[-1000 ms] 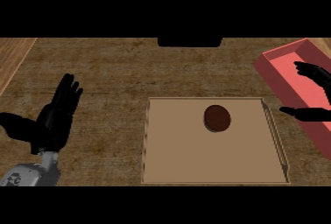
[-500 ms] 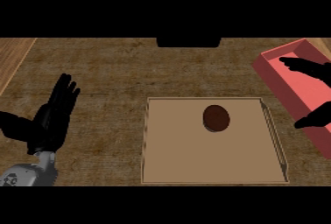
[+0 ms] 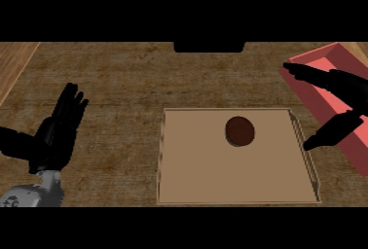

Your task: Pick the cupcake from the tray and place it in the cardboard box

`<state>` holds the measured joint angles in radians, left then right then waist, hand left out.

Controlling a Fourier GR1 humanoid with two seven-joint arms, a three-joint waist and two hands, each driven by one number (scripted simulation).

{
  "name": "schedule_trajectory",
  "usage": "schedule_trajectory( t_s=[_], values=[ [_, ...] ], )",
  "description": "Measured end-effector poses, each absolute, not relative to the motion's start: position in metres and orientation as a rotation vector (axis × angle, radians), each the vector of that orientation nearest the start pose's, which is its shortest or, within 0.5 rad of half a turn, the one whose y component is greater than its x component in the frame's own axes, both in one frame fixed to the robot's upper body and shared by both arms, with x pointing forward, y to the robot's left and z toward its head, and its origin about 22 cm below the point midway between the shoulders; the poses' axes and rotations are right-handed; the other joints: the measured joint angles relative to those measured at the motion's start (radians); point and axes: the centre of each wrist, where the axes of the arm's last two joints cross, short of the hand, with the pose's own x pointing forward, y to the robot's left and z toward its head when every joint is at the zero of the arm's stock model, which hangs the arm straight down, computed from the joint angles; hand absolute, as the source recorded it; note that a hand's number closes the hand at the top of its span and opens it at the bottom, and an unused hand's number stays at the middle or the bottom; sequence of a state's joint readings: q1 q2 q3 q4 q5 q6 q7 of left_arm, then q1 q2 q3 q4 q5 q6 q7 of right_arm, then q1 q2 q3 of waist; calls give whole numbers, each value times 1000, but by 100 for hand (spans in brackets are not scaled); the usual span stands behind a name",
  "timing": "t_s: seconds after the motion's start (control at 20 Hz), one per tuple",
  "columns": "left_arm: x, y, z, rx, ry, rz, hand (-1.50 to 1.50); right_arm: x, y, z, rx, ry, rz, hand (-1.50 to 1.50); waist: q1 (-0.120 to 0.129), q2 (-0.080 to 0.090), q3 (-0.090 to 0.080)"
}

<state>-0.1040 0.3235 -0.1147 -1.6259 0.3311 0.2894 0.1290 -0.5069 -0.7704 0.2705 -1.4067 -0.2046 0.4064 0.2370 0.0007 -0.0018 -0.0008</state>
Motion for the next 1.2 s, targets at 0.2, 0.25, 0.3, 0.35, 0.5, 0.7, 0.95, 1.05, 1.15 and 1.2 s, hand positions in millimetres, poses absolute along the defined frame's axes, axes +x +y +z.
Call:
schedule_trajectory(
  t_s=[0.2, 0.25, 0.3, 0.35, 0.5, 0.7, 0.95, 1.05, 1.15, 1.2],
  values=[
    [260, 263, 54, 62, -1544, 108, 0, 339, -287, 150, -200, -1294, 1004, -150, 4, 1, 0],
    [261, 260, 51, 64, -1546, 108, 0, 340, -285, 146, -207, -1283, 1003, -150, 3, 1, 0],
    [262, 262, 51, 61, -1547, 109, 0, 337, -281, 145, -206, -1274, 1000, -150, 2, 1, 0],
    [266, 261, 52, 66, -1551, 114, 0, 335, -279, 142, -203, -1264, 998, -150, 1, 1, 0],
    [264, 261, 55, 68, -1545, 113, 0, 330, -268, 135, -183, -1248, 996, -150, 1, 1, 1],
    [267, 259, 58, 73, -1546, 107, 0, 327, -262, 121, -187, -1235, 996, -150, 1, 1, 1],
    [263, 260, 56, 69, -1544, 108, 0, 328, -252, 119, -205, -1241, 980, -150, 2, 1, 1],
    [263, 260, 57, 73, -1542, 110, 0, 330, -247, 111, -210, -1242, 976, -150, 2, 2, 1],
    [262, 258, 56, 69, -1544, 110, 0, 327, -249, 101, -211, -1239, 977, -150, 2, 2, 1],
    [263, 259, 56, 67, -1545, 104, 0, 329, -246, 99, -213, -1236, 978, -150, 2, 2, 1]
  ],
)
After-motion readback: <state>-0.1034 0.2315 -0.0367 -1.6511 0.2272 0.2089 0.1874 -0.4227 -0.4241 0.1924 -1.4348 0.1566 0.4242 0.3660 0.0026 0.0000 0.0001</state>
